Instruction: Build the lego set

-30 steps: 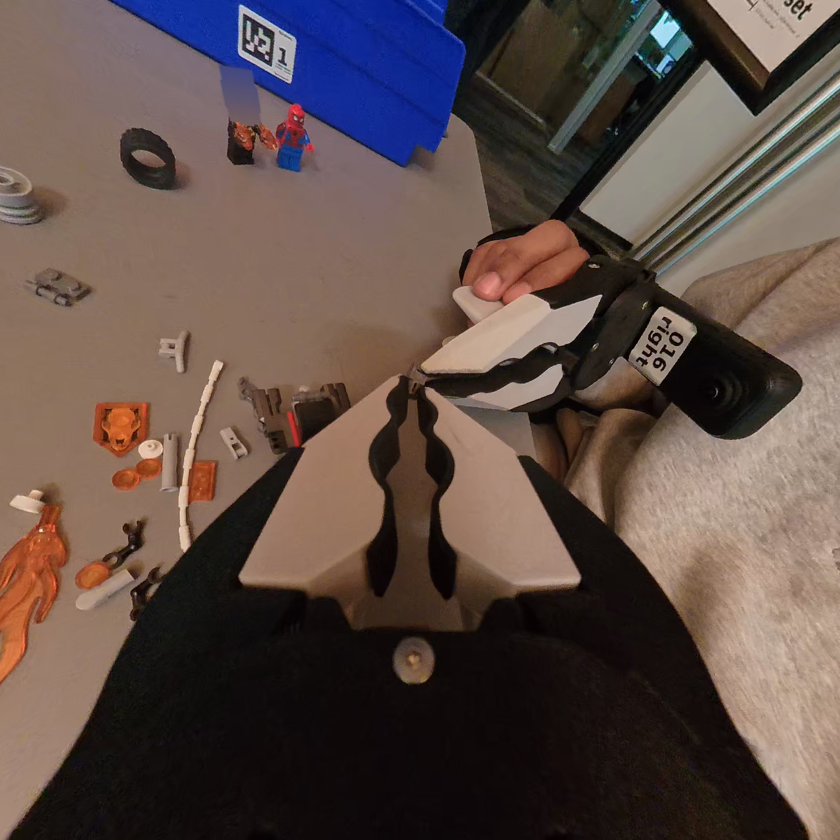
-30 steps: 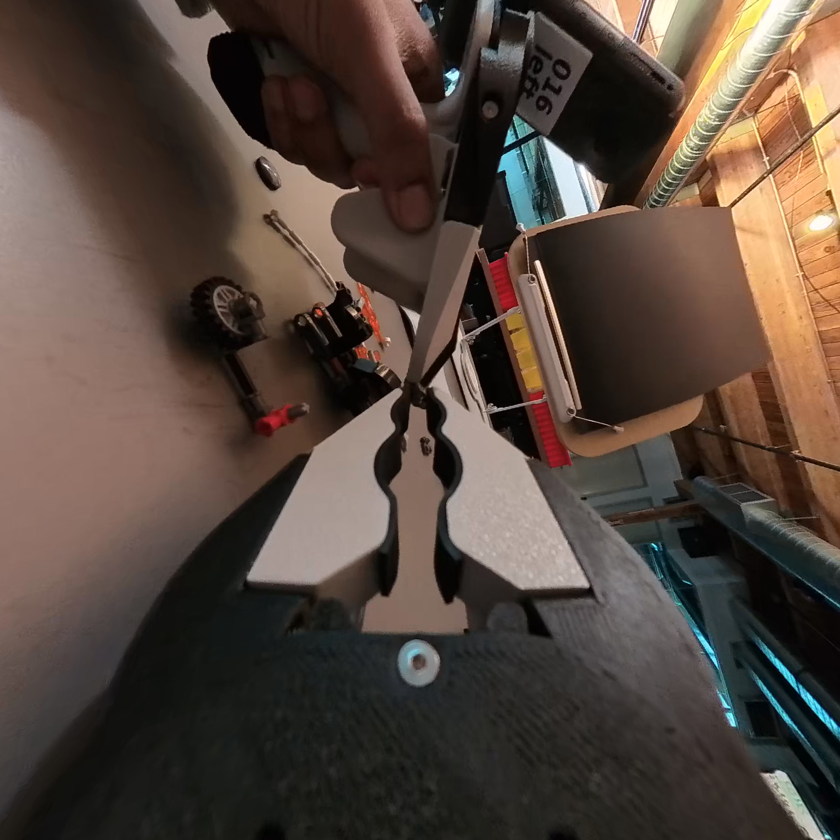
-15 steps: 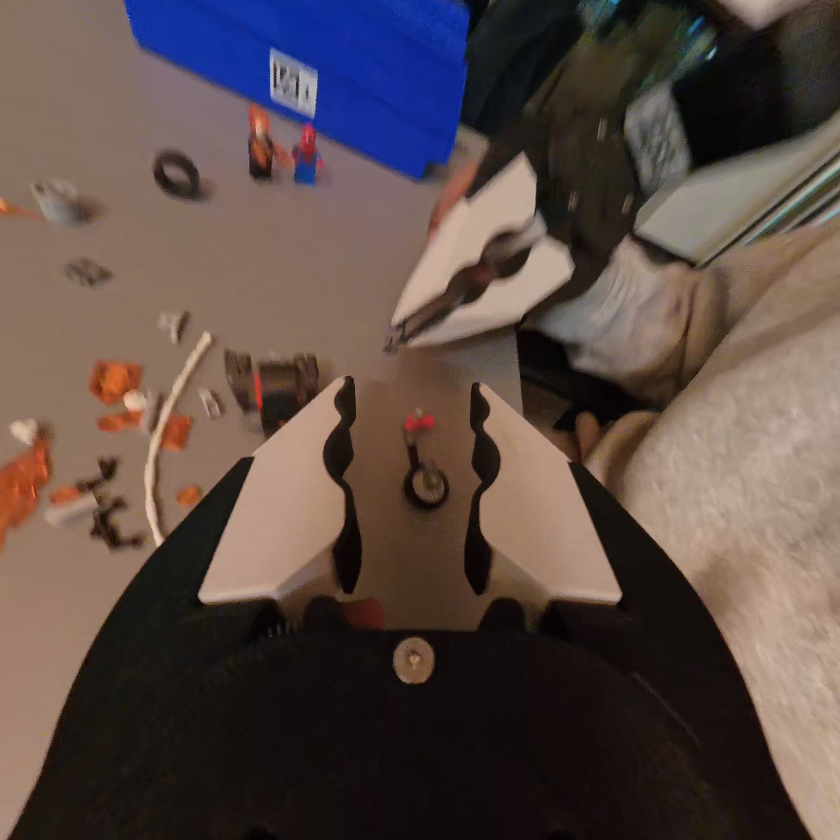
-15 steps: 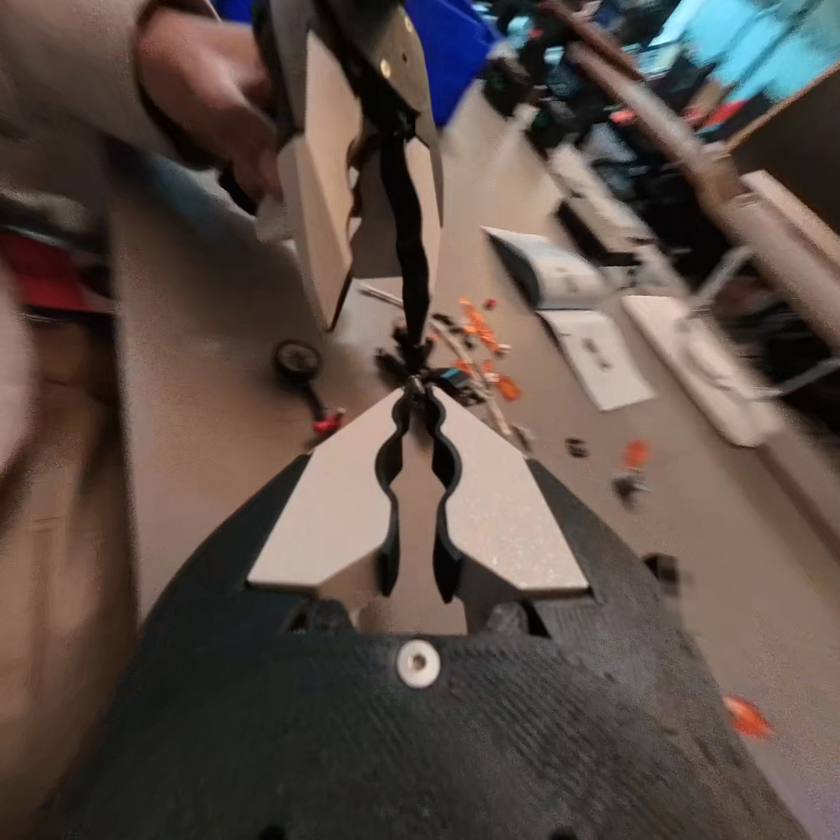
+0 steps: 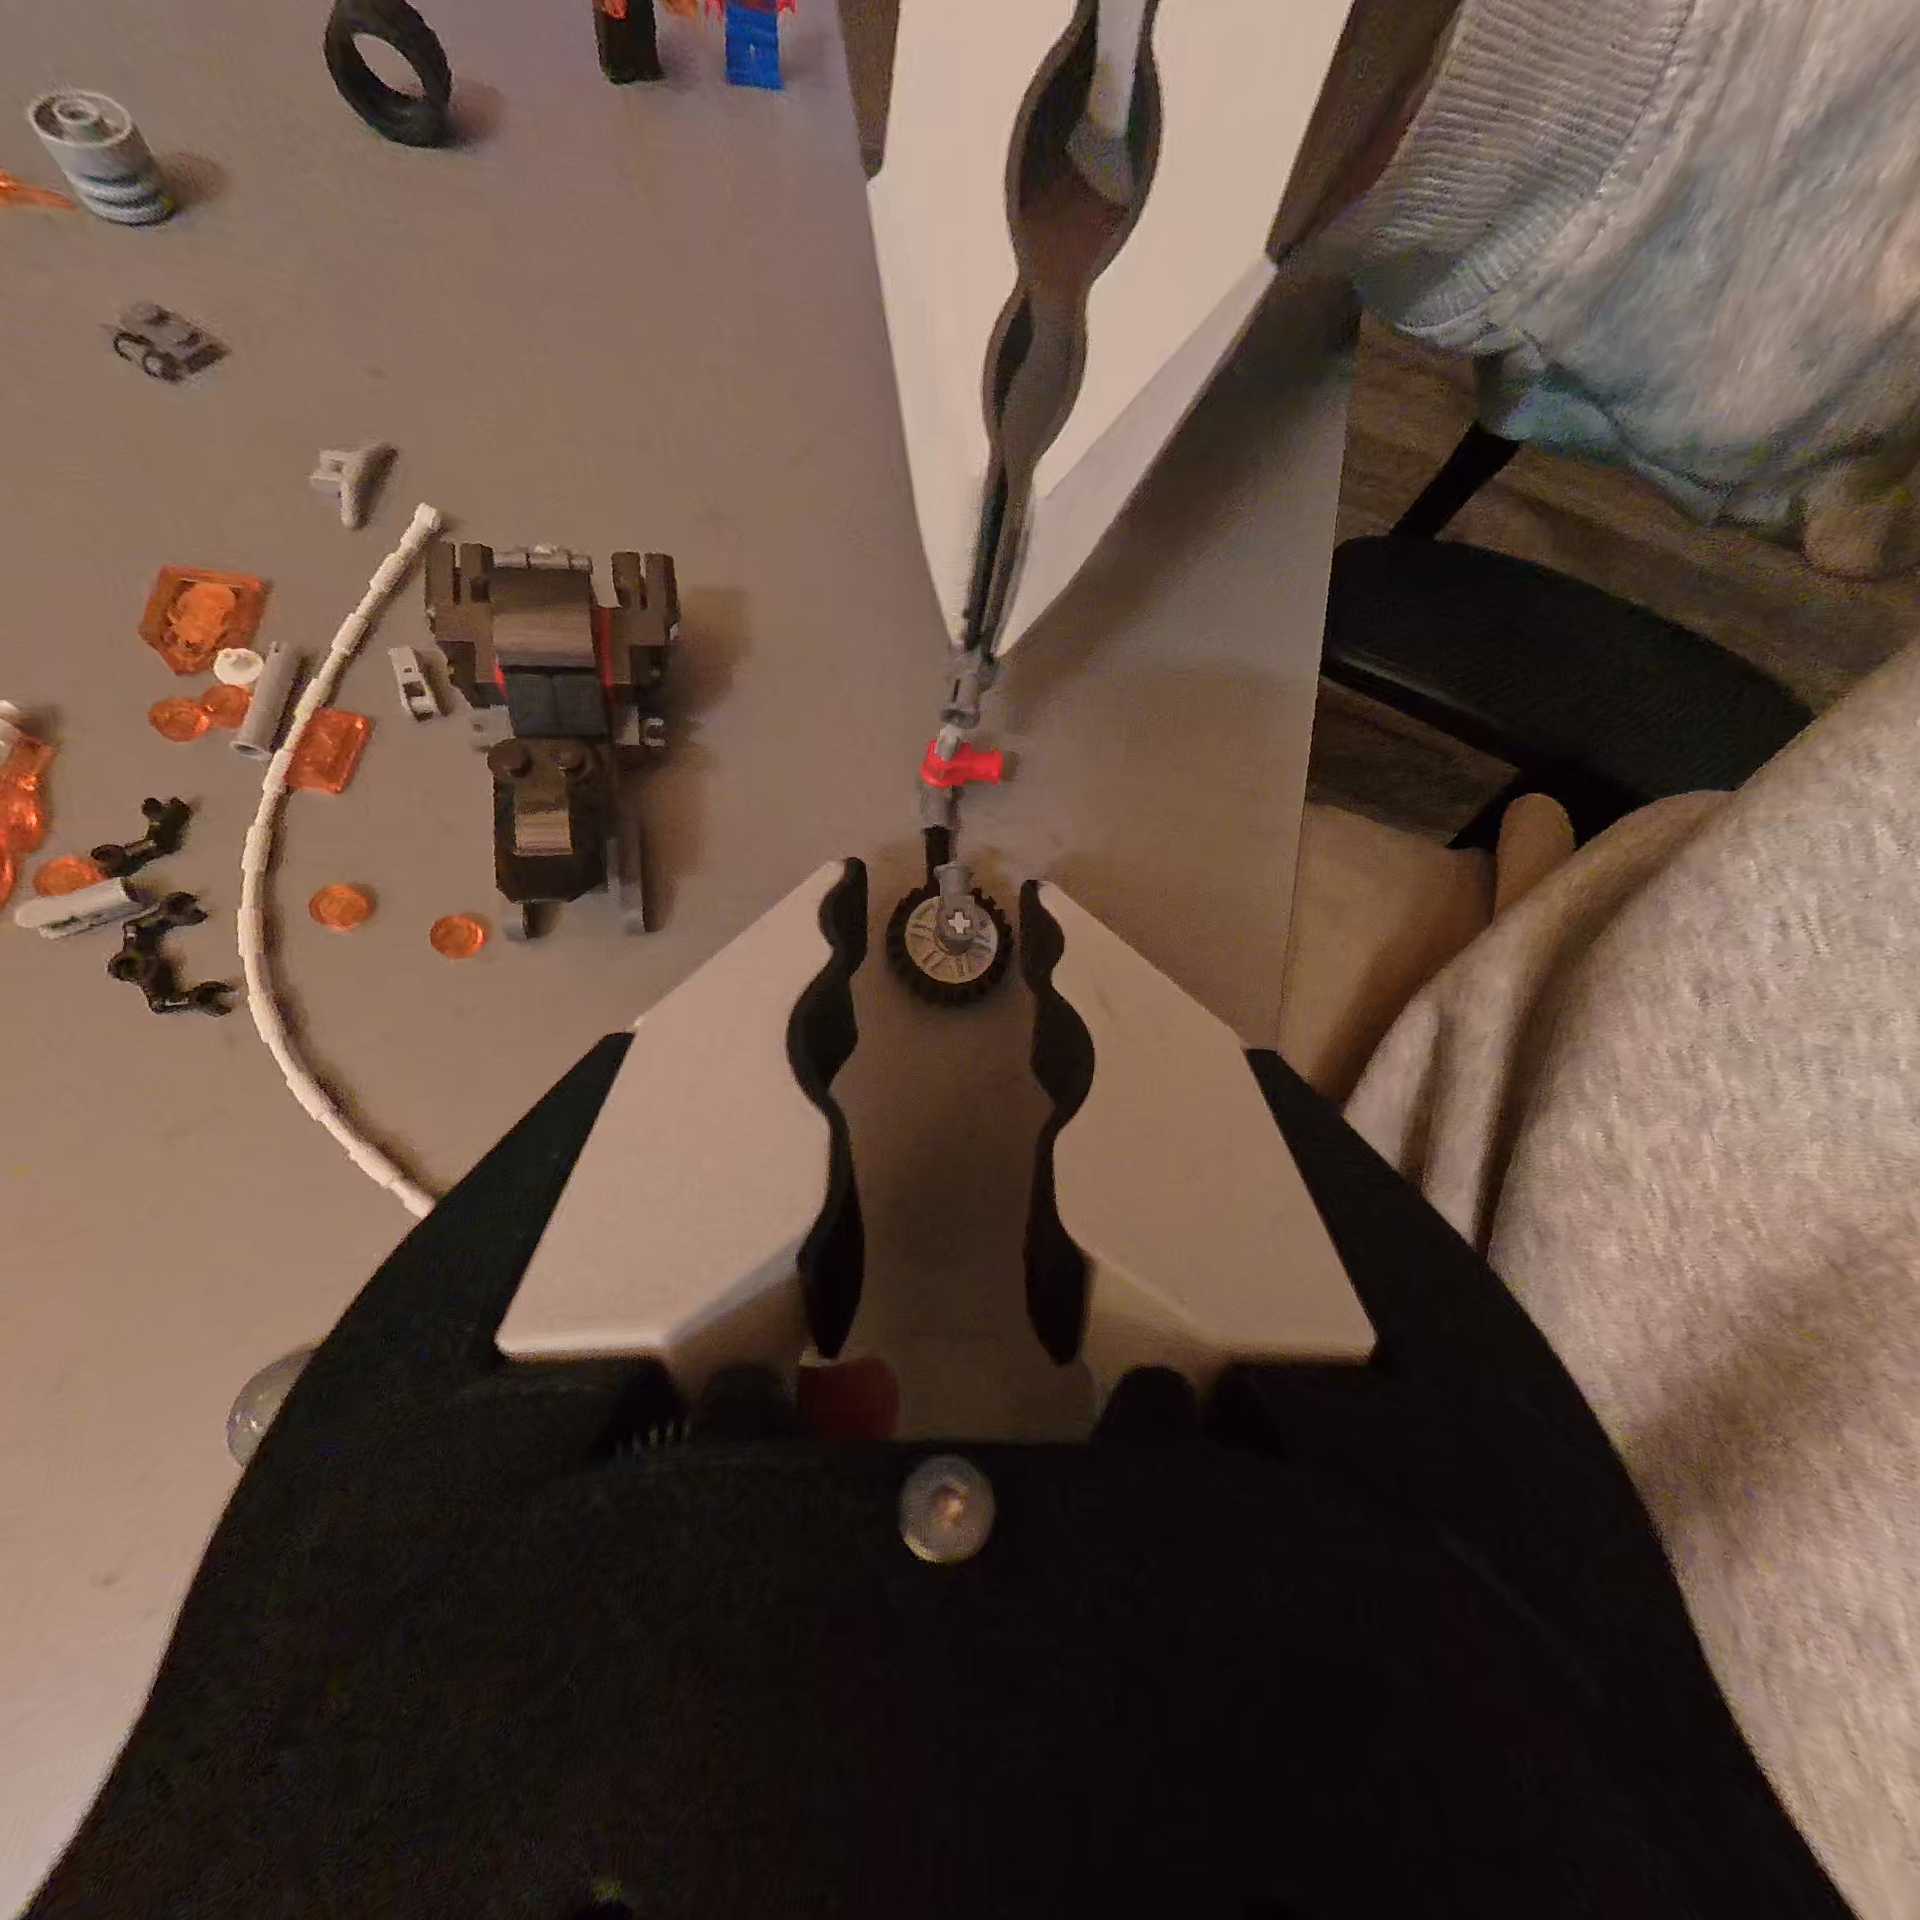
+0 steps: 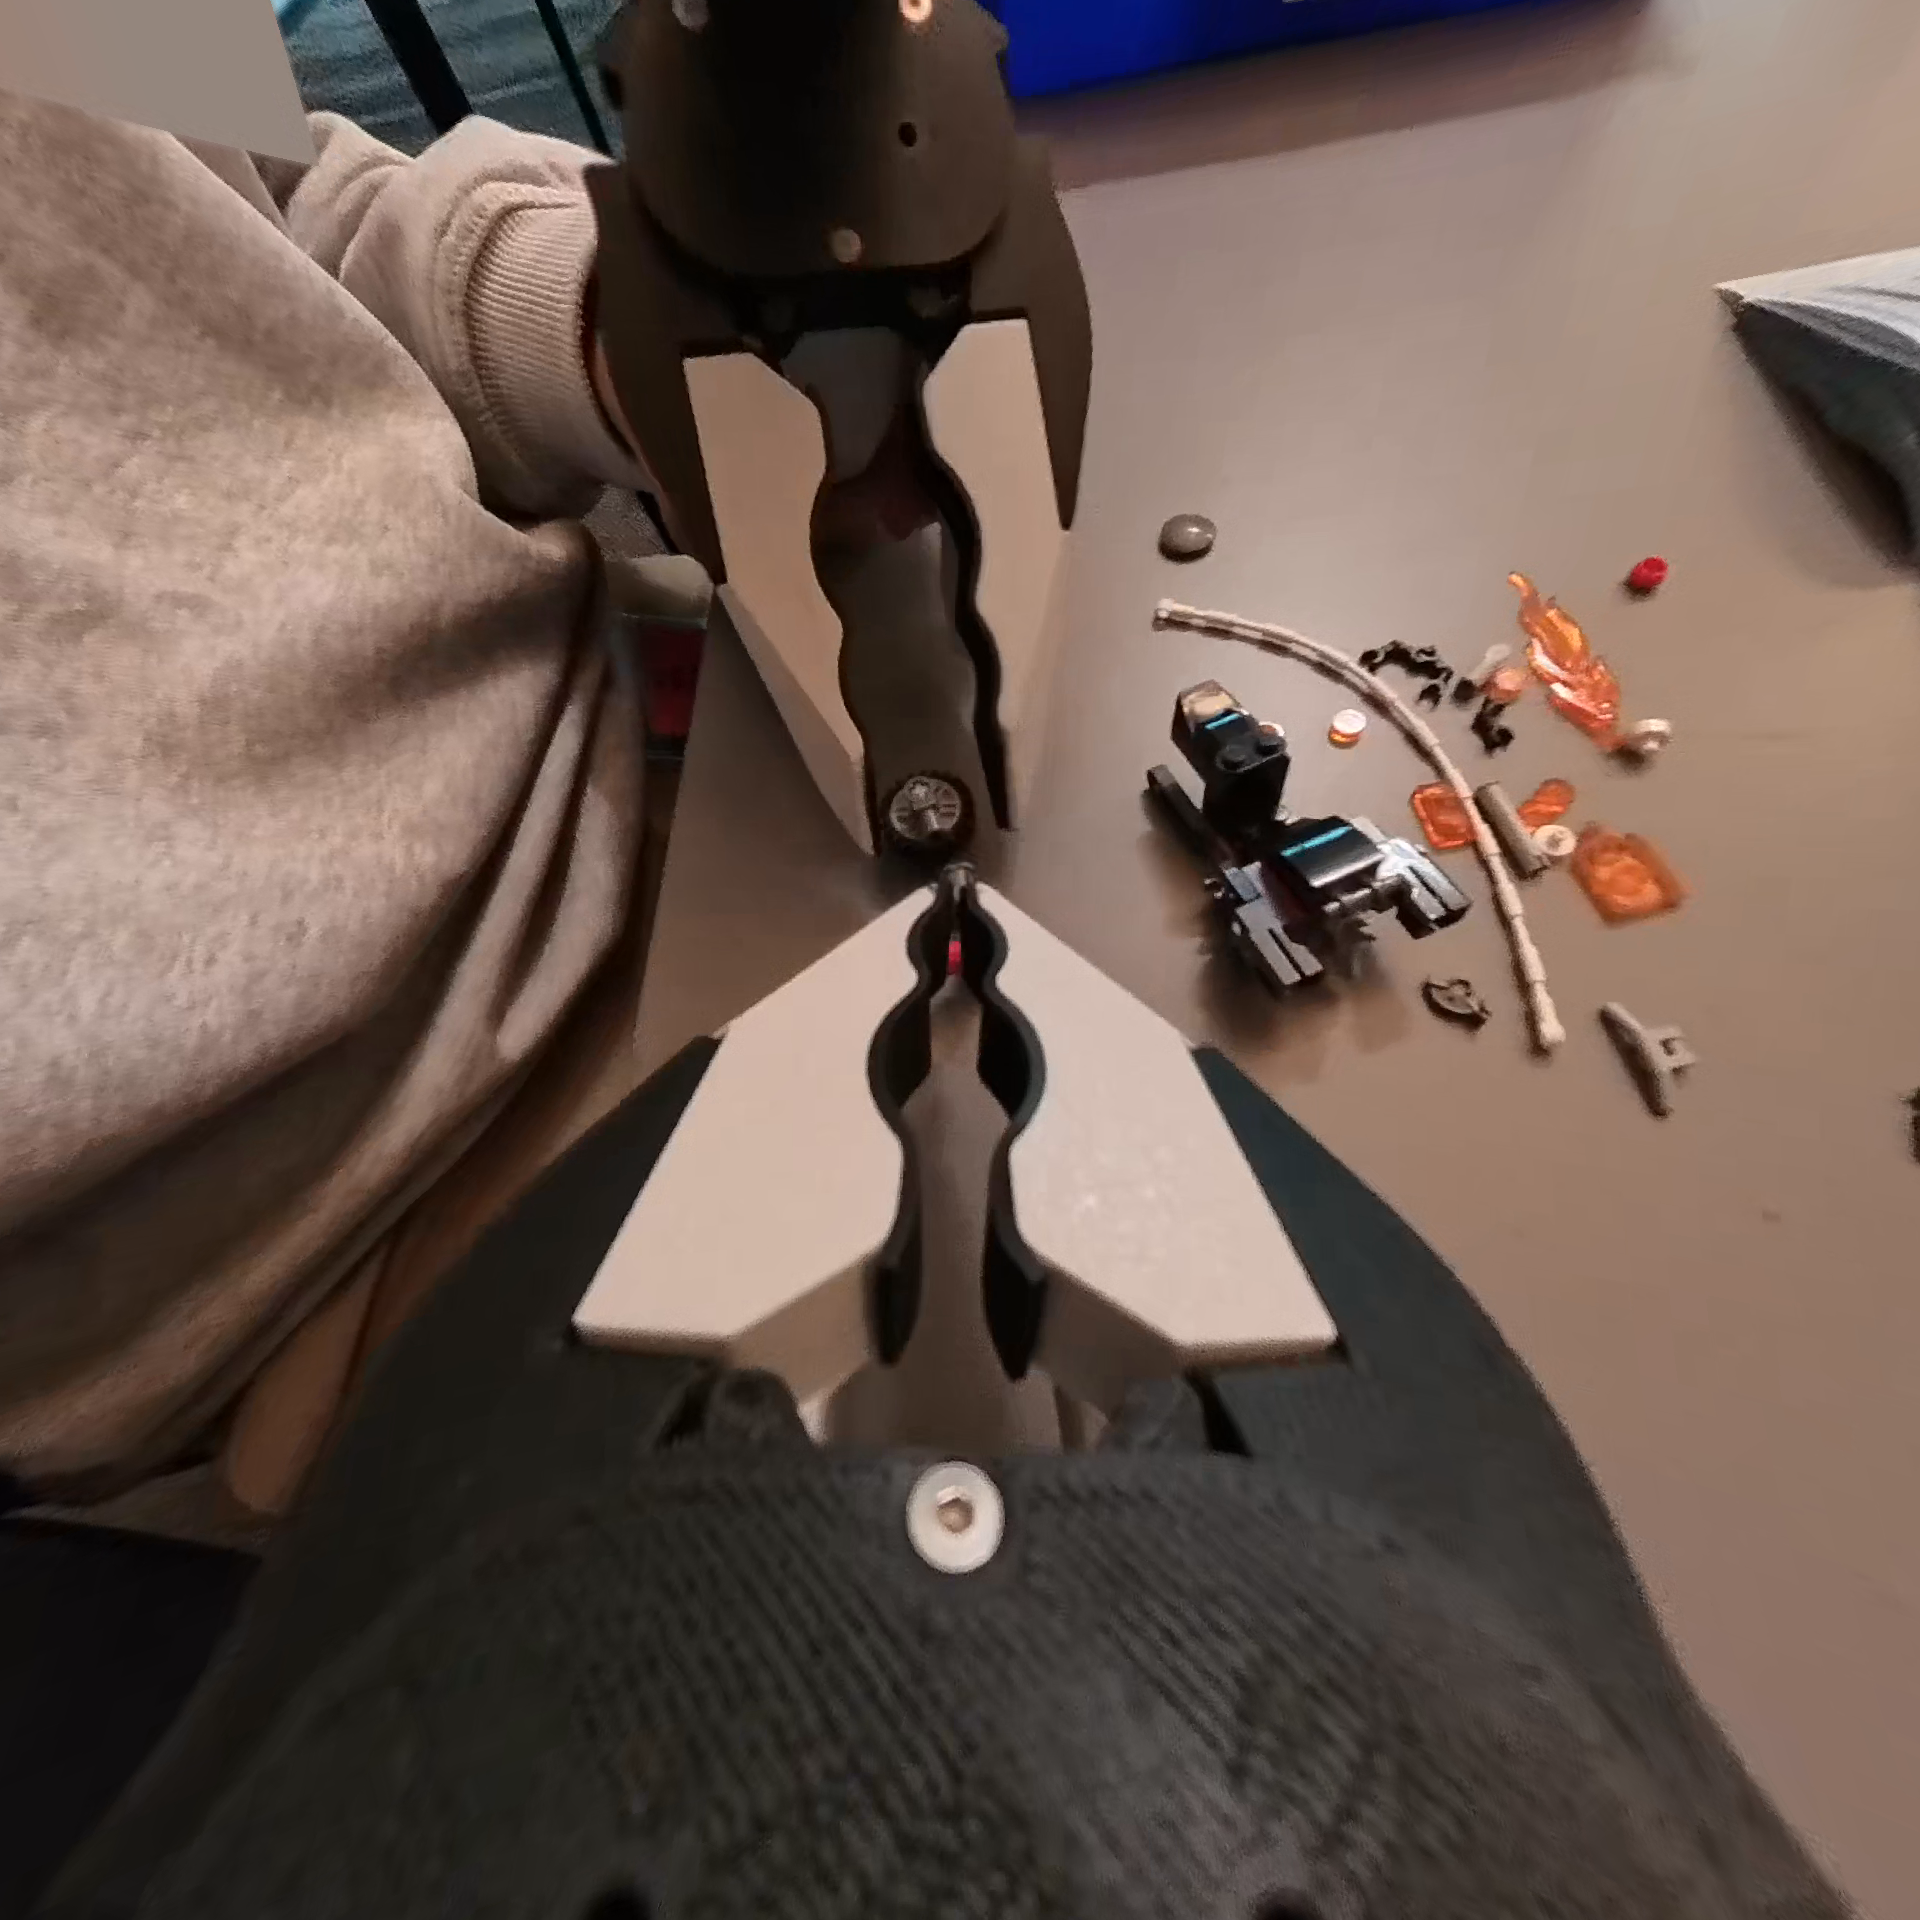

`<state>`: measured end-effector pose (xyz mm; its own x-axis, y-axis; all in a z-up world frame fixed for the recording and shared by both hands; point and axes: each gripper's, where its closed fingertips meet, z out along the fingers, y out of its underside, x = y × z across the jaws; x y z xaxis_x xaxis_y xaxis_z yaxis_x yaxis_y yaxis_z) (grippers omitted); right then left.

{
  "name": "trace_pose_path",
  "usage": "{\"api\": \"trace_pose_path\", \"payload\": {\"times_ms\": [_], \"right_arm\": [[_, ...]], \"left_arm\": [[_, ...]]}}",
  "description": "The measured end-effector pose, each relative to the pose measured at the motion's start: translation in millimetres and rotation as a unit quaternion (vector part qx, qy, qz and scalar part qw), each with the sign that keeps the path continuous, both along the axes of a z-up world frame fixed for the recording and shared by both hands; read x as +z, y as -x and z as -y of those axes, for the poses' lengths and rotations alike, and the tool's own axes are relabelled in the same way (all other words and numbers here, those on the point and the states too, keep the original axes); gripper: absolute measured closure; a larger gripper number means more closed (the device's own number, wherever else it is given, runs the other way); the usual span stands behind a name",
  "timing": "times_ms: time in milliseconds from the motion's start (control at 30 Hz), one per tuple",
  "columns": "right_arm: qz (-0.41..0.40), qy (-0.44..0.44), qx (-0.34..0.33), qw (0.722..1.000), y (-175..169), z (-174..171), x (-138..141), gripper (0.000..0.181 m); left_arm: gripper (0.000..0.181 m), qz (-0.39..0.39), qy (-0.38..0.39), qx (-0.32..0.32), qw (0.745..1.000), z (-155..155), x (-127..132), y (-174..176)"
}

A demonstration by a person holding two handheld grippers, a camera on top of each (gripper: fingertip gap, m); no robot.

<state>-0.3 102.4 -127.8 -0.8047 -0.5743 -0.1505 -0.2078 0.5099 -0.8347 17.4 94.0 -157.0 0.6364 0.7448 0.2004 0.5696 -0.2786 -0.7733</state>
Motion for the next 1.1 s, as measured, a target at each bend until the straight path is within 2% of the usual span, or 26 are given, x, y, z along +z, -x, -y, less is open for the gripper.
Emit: {"api": "trace_pose_path", "payload": {"times_ms": [267,433,533,833,1000,1100], "right_arm": [[0.034,-0.019,-0.016,0.999,7,-3,-9,0.181],[0.042,-0.066,-0.065,0.995,26,-12,-26,0.181],[0.074,-0.104,-0.089,0.988,31,-16,-34,0.181],[0.156,-0.146,-0.141,0.967,43,-12,-36,0.179],[0.145,-0.109,-0.135,0.974,45,-13,-25,0.163],[0.079,-0.082,-0.125,0.986,46,-15,-21,0.162]], "left_arm": [[0.160,0.014,0.016,-0.009,1.000,-3,-6,-1],[0.160,0.018,0.003,-0.006,1.000,-2,-5,-1],[0.160,0.022,-0.003,-0.008,1.000,-2,-5,-1],[0.160,0.024,-0.026,-0.006,0.999,-1,-1,0],[0.160,0.023,-0.023,-0.007,0.999,-2,-1,0],[0.160,0.025,-0.022,-0.007,0.999,-2,-2,-1]]}}
